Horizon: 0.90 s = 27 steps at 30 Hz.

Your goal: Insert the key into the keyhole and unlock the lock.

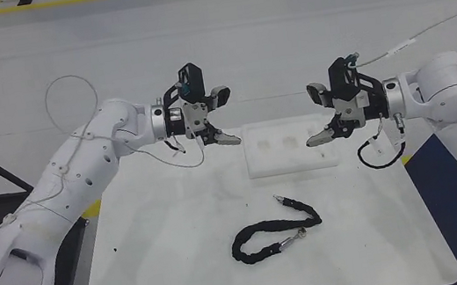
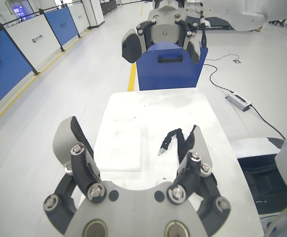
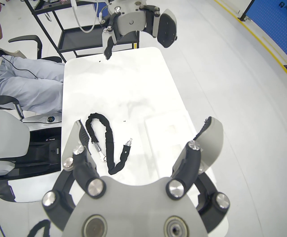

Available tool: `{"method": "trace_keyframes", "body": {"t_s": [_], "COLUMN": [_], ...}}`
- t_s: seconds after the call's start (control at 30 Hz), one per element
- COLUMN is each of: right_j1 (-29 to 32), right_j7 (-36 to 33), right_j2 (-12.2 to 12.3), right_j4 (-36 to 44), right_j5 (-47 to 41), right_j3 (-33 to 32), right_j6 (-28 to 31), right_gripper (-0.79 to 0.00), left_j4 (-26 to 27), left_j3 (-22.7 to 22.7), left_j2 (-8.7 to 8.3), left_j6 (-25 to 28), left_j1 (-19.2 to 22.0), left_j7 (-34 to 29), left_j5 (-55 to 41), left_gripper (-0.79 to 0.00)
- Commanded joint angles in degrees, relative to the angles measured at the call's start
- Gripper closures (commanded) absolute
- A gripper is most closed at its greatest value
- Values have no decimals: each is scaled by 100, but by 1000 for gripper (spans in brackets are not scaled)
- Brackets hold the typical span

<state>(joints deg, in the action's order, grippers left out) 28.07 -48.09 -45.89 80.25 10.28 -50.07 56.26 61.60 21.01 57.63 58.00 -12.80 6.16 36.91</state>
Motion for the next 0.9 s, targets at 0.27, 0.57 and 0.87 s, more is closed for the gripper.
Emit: {"method": "trace_keyframes", "body": {"t_s": [0.27,0.57,0.87], "right_j1": [-573,-573,-573], "right_j7": [181,181,181], "right_j2": [53,53,53], "right_j4": [-474,-474,-474], "right_j5": [-85,-85,-85], "right_j3": [264,264,264], "right_j6": [174,174,174], "right_gripper": [-785,-785,-785], "left_j4": [-19,-14,-14], "left_j3": [-248,-301,-301], "left_j2": [-176,-187,-187], "left_j6": [0,0,0], "left_j1": [656,687,687], "left_j7": [-513,-554,-553], "left_j5": [-793,-858,-858], "left_gripper": [-785,-784,-784]}}
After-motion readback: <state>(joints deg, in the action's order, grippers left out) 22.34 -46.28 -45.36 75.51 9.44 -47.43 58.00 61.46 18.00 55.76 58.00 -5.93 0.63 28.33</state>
